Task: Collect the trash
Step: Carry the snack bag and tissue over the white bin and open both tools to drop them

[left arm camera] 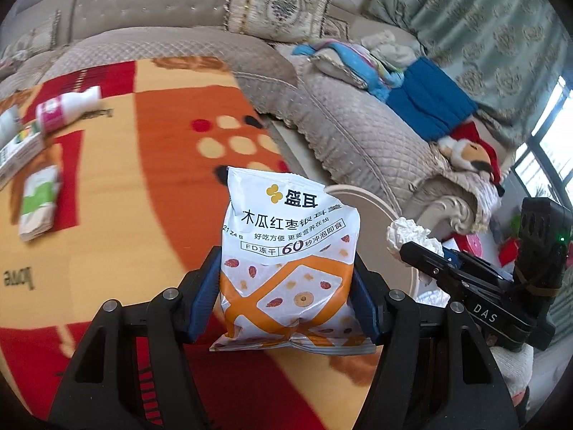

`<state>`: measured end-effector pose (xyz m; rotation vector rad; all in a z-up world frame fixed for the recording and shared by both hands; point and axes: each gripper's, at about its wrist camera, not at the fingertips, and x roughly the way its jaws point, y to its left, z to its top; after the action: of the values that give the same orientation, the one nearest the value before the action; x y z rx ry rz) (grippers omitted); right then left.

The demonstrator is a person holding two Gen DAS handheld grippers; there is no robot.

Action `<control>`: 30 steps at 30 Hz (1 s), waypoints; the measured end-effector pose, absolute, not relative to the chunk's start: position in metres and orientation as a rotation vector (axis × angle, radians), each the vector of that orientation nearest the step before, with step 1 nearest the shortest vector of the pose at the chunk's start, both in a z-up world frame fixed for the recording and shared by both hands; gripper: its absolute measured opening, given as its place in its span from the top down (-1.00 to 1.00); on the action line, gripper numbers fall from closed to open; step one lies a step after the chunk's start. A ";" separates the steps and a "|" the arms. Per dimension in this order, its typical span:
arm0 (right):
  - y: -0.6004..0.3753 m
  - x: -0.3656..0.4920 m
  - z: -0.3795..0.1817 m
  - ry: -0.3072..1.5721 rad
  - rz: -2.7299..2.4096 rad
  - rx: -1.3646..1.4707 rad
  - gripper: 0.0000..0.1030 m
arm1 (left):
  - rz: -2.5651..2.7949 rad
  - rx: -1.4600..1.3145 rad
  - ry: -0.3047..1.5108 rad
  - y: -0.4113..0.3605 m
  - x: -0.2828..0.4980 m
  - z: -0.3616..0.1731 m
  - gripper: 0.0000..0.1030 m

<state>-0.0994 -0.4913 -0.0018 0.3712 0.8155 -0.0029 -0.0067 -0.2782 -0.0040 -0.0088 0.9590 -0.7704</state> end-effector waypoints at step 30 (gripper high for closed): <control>-0.576 -0.119 -0.059 0.920 -0.256 0.507 0.08 | -0.877 0.042 1.034 -0.380 -0.018 -0.037 -0.40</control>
<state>-0.1190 -0.5755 -0.0595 0.5070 0.9204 -0.2563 -0.0175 -0.3804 -0.0374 0.0419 1.0338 -0.8767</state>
